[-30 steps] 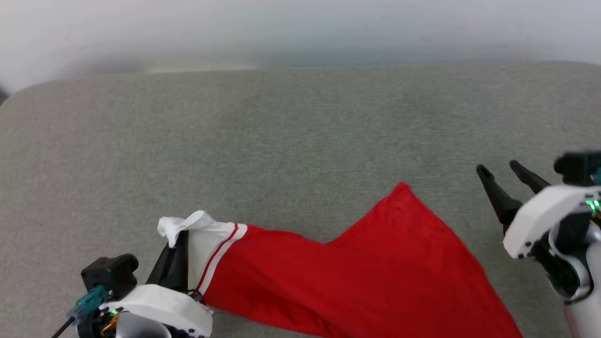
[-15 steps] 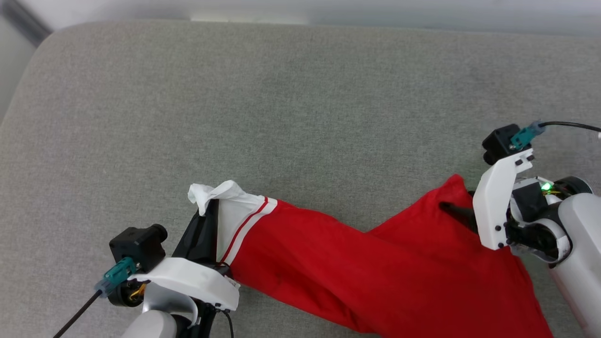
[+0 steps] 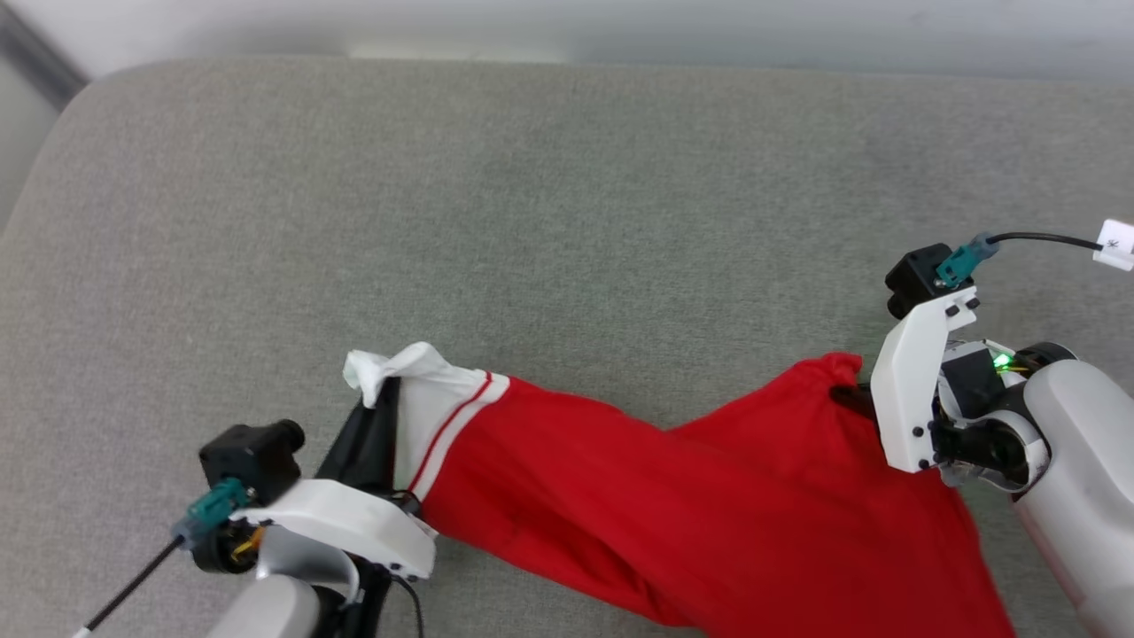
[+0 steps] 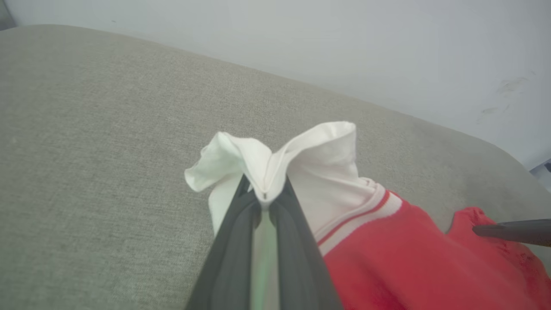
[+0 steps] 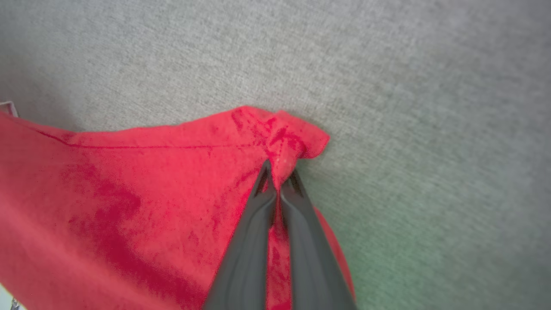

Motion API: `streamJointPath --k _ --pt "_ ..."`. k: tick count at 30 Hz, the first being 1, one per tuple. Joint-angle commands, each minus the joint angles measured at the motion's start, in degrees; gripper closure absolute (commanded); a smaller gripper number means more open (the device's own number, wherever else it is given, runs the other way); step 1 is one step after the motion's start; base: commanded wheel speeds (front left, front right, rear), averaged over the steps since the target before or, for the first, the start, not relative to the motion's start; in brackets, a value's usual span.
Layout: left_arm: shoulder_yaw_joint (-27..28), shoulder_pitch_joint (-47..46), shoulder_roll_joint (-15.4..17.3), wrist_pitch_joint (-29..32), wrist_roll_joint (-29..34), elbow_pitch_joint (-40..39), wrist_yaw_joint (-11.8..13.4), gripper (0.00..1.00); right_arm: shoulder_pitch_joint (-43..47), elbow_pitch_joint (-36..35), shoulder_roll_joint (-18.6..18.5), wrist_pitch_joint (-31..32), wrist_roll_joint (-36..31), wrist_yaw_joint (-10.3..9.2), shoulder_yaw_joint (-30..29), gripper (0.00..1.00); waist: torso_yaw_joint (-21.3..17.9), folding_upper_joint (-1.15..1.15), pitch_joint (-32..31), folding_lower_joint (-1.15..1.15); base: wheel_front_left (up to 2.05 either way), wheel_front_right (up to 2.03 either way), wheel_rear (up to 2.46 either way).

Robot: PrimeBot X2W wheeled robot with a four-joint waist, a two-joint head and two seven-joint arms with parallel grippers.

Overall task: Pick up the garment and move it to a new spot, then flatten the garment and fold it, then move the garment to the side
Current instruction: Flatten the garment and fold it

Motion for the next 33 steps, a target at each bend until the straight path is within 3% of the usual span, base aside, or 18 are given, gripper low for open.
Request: streamJointPath --k 1,10,17,25,33 --pt "0.63 -1.37 0.84 -0.15 0.21 0.09 -0.27 1.0 -0.35 0.82 0.15 -0.73 -0.9 -0.04 0.37 1.0 -1.27 0.0 -1.69 -0.01 0.0 0.0 0.0" --pt "4.16 -12.27 6.27 3.53 0.27 2.52 -2.52 1.0 -7.31 5.04 3.72 -12.95 -6.46 -0.04 -3.84 1.0 -6.16 0.0 -7.51 -0.01 0.0 0.0 0.0" --pt "5.78 -27.93 6.44 4.27 -0.36 11.37 -6.52 1.0 -16.04 9.35 7.39 -22.92 -10.05 -0.04 -8.82 1.0 -9.02 0.0 -7.85 -0.01 0.0 0.0 0.0" --pt "5.88 -48.36 5.24 2.31 1.91 23.86 -10.82 1.0 -29.43 13.18 10.56 -29.64 -10.25 -0.04 -14.25 1.0 -10.68 0.0 -3.04 -0.01 0.0 0.0 0.0" --pt "6.18 -67.63 4.74 -1.47 4.78 31.22 -14.44 1.0 -43.92 14.34 9.16 -34.39 -11.23 -0.04 -15.97 1.0 -10.8 0.0 5.4 -0.01 0.0 0.0 0.0"
